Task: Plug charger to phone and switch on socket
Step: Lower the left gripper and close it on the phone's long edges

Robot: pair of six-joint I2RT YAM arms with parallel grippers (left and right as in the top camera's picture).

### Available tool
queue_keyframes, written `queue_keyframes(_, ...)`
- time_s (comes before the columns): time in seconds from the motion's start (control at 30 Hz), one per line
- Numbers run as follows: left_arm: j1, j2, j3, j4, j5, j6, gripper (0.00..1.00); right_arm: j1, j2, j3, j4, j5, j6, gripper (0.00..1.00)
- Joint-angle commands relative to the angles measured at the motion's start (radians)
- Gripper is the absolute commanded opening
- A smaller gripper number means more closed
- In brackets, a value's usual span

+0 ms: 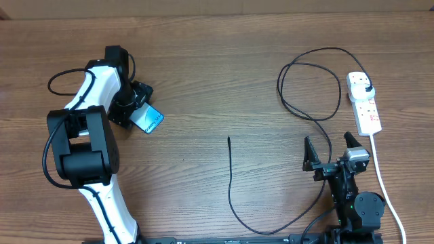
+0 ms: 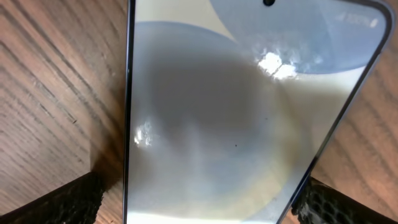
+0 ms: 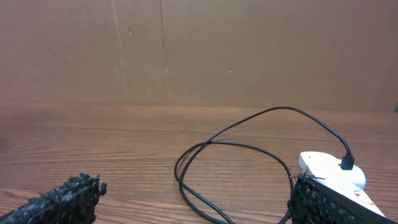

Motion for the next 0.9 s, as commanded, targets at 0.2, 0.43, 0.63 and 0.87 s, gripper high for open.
queue_keyframes(0.2, 0.004, 0.049, -0.045, -0.011, -0.004, -0.028, 1.0, 0.005, -0.009, -0.011, 0.003, -0.008, -0.002, 1.0)
queue_keyframes(0.43, 0.004, 0.049, -0.045, -0.01, -0.008, -0.028, 1.0, 0.005, -0.009, -0.011, 0.003, -0.008, -0.002, 1.0)
queue_keyframes(0.63, 0.004, 0.049, -0.045, -0.01, -0.008, -0.029, 1.0, 0.005, -0.009, -0.011, 0.003, -0.008, -0.002, 1.0)
queue_keyframes(0.87, 0.004, 0.049, -0.045, -0.01, -0.008, -0.028, 1.0, 0.005, -0.009, -0.011, 0.003, -0.008, -0.002, 1.0)
